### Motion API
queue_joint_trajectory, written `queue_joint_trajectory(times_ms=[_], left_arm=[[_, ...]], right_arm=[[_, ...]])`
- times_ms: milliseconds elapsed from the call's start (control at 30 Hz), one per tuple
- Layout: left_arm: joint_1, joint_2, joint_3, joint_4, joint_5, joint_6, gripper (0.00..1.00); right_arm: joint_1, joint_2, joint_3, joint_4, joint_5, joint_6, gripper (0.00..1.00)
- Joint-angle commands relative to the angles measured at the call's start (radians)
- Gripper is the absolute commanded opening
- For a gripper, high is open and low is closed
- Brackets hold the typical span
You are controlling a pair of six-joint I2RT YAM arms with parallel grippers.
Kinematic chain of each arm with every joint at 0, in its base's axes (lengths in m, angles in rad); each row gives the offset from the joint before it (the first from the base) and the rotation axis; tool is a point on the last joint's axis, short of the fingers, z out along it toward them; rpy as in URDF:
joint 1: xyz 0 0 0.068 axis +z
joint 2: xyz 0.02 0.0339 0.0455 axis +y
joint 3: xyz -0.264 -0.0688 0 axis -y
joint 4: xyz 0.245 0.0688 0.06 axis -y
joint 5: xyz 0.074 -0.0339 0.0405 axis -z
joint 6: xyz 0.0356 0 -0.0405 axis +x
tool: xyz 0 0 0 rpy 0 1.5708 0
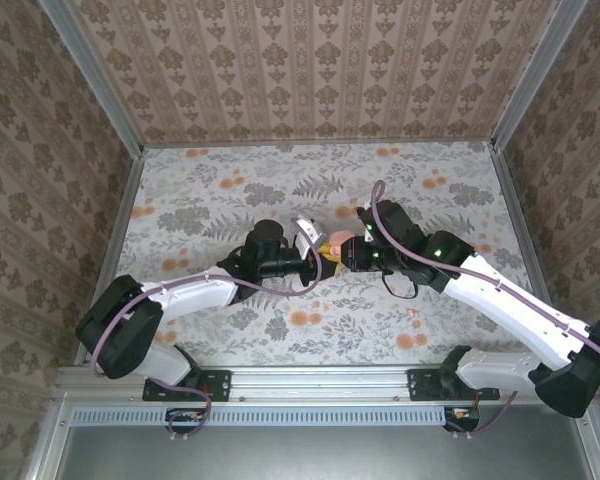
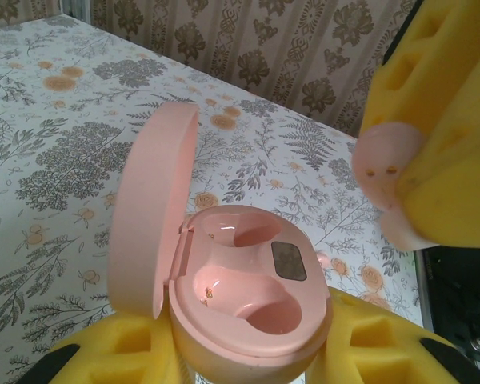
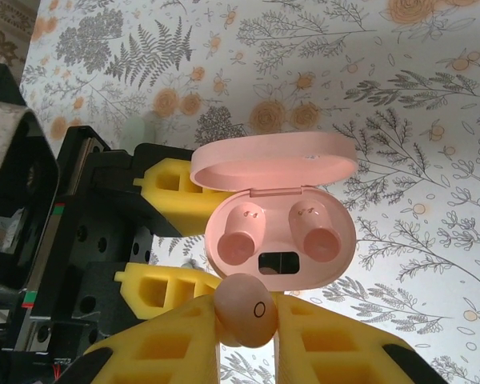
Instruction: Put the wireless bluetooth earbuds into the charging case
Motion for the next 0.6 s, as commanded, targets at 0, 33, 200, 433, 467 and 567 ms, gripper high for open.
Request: queue_joint_trajectory(times_ms=[0, 33, 200, 433, 467, 567], left_arm=[[-0.007, -0.026, 0.023, 0.019, -0.004, 0.024, 0.0], [-0.009, -0.024, 0.026, 0.019, -0.003, 0.024, 0.0], [-0.011, -0.023, 0.033, 0.013, 0.009, 0.024, 0.0], [-0.016, -0.021, 0.039, 0.013, 0.016, 0.02, 0.0], [-0.017, -0.021, 0.04, 0.013, 0.016, 0.02, 0.0], [-0.018, -0.021, 0.044, 0.011, 0.018, 0.02, 0.0]], right_arm=[[0.006, 0.015, 0.022, 0.005, 0.023, 0.0, 0.2], [0.006, 0.018, 0.024, 0.009, 0.024, -0.002, 0.2], [0.006, 0.039, 0.028, 0.023, 0.027, -0.005, 0.2], [0.007, 0.06, 0.03, 0.043, 0.032, -0.007, 0.2], [0.006, 0.062, 0.031, 0.047, 0.033, -0.007, 0.2], [0.006, 0.068, 0.03, 0.056, 0.037, -0.007, 0.21]])
